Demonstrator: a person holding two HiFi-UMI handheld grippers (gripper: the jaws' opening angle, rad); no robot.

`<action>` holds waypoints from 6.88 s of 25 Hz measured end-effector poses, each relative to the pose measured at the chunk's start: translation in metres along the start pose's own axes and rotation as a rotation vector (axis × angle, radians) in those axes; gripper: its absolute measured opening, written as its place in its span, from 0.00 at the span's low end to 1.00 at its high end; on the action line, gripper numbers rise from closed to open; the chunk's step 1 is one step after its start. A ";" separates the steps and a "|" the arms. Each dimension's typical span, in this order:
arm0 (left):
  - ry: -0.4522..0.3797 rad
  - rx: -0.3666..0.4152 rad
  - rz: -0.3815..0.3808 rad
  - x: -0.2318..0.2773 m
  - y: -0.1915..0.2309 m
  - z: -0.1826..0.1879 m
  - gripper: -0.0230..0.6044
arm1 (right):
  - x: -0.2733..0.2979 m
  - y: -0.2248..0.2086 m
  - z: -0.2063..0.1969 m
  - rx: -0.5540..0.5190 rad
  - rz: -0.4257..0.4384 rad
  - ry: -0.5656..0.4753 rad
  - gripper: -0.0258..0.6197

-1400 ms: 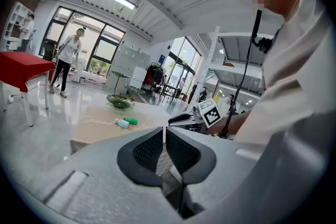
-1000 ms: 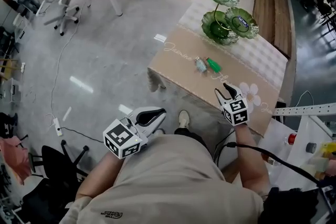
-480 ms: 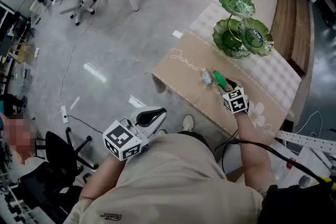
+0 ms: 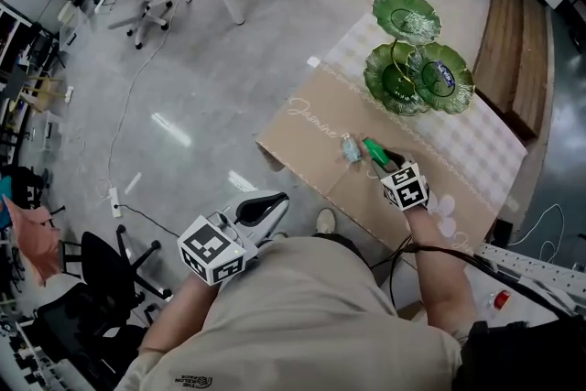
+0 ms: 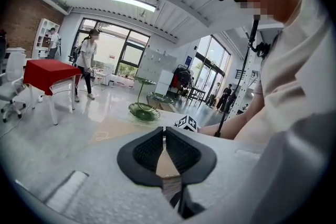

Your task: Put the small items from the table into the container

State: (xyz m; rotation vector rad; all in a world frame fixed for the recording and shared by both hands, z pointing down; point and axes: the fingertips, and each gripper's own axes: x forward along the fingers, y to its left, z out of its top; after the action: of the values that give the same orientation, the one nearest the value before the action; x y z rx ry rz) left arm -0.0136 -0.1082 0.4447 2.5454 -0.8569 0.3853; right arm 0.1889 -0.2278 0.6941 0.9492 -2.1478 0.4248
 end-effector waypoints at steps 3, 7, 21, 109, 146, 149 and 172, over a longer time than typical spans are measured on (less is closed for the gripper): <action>0.007 0.009 -0.019 0.013 -0.001 0.004 0.05 | -0.018 0.000 0.014 0.002 0.022 -0.027 0.29; 0.011 0.024 -0.059 0.032 -0.005 0.011 0.05 | -0.053 -0.003 0.039 -0.014 0.033 -0.066 0.29; 0.017 0.053 -0.142 0.077 -0.019 0.027 0.05 | -0.158 -0.082 0.135 -0.055 -0.056 -0.201 0.29; 0.006 0.066 -0.324 -0.164 -0.022 -0.085 0.05 | -0.132 0.212 0.048 0.168 -0.240 -0.170 0.28; -0.004 -0.058 0.009 -0.053 0.011 -0.023 0.05 | 0.042 0.047 0.042 0.162 0.011 0.006 0.34; -0.004 -0.051 -0.018 -0.039 0.008 -0.017 0.05 | 0.018 0.048 0.059 0.149 0.039 -0.021 0.33; -0.027 0.004 -0.127 0.036 0.000 0.021 0.05 | -0.136 -0.132 0.159 0.008 -0.127 -0.091 0.34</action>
State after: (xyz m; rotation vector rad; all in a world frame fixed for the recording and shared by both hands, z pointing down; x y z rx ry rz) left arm 0.0168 -0.1367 0.4406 2.5976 -0.7002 0.3143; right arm 0.2699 -0.3361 0.4873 1.1223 -2.1530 0.3336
